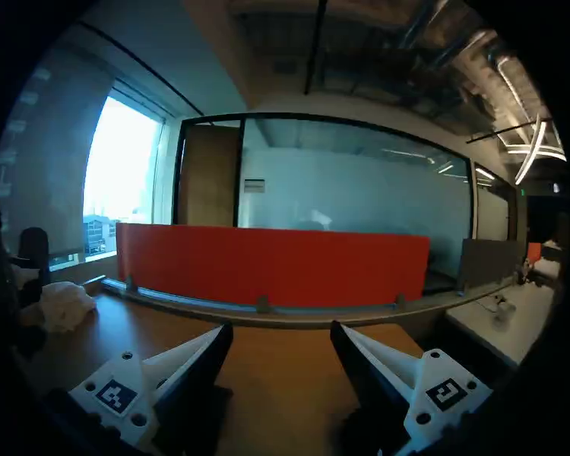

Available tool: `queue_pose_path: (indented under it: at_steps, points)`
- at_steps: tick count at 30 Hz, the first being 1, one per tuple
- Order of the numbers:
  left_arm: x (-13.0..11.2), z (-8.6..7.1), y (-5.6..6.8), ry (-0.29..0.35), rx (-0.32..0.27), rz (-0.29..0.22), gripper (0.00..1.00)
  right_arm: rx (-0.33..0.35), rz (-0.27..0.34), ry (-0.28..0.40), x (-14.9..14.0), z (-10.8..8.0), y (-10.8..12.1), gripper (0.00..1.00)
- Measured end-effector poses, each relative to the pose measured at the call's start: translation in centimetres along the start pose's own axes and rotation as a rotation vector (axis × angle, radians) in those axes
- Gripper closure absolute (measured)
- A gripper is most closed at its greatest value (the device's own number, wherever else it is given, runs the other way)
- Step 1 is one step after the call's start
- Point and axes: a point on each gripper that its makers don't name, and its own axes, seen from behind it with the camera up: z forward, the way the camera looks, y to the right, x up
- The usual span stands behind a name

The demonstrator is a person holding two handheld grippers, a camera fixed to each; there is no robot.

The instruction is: Fold towel

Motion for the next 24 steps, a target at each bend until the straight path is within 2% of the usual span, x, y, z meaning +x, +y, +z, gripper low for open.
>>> queue_pose_path:
  at_steps: [2,11,20,24]
  points:
    - [-0.4,0.3,0.6,-0.010,-0.014,0.002,0.11,0.030,-0.013,-0.013,-0.1,0.0,-0.7,0.01]
    - [-1.6,0.5,3.8,-0.073,-0.154,0.044,0.11,0.215,-0.106,-0.113,-2.1,-0.8,-4.7,0.00]
    - [-2.8,0.3,7.0,-0.125,-0.298,0.085,0.11,0.385,-0.113,-0.223,-4.0,-2.1,-8.3,0.00]
    - [-3.8,0.2,7.8,-0.148,-0.337,0.100,0.10,0.434,-0.137,-0.258,-5.0,-2.6,-9.2,0.00]
